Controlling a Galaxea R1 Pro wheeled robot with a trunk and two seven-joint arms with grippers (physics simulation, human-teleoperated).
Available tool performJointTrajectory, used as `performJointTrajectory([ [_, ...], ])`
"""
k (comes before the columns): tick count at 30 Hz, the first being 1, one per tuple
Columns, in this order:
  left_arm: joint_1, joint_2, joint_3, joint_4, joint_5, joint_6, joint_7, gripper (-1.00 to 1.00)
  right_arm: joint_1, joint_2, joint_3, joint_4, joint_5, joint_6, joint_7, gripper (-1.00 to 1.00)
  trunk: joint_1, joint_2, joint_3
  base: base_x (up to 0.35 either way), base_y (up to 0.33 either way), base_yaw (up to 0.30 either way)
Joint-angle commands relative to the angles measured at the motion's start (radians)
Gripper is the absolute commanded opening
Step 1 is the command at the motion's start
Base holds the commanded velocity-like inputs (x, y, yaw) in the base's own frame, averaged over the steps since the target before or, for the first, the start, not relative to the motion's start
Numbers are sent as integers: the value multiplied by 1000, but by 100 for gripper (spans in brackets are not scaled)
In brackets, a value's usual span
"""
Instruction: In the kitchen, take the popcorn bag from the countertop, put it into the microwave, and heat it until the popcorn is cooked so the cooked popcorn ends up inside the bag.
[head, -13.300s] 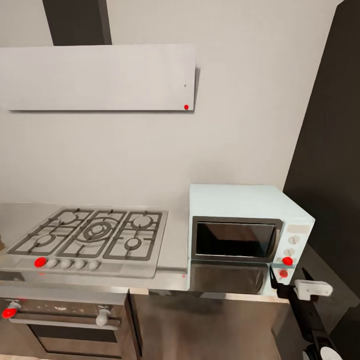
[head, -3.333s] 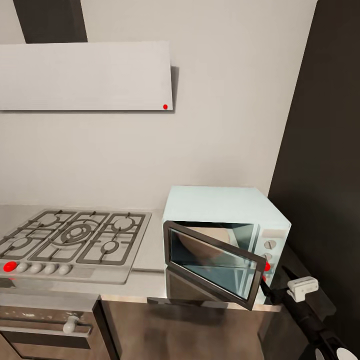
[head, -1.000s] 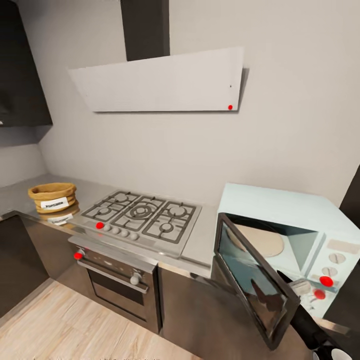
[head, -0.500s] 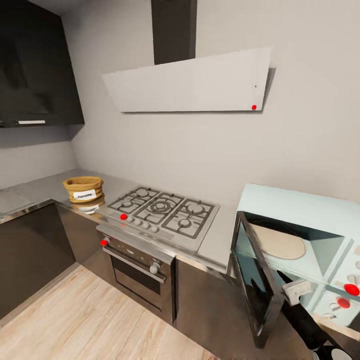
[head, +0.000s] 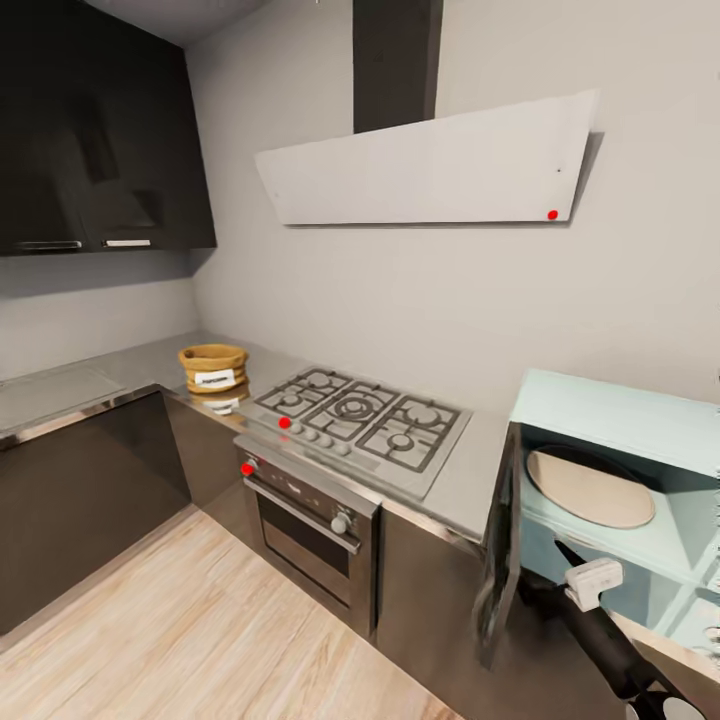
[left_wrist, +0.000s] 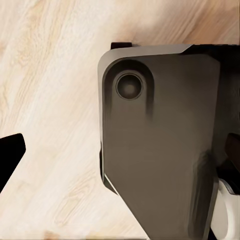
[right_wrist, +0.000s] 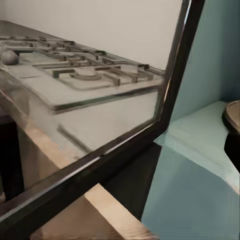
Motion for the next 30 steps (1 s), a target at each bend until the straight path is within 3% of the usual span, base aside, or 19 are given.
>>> performJointTrajectory([
  [1, -1, 0, 0, 0, 0, -1, 0, 100, -1, 0, -2, 0, -2, -2, 7, 100, 0, -1, -2, -293, 0, 31],
  [12, 0, 0, 1, 0, 0, -1, 0, 100, -1, 0, -2, 0, -2, -2, 7, 100, 0, -1, -2, -55, 9, 12],
  [30, 0, 0, 0, 0, 0, -1, 0, 100, -1, 0, -2, 0, -1, -2, 7, 100, 0, -1, -2, -12, 8, 156],
])
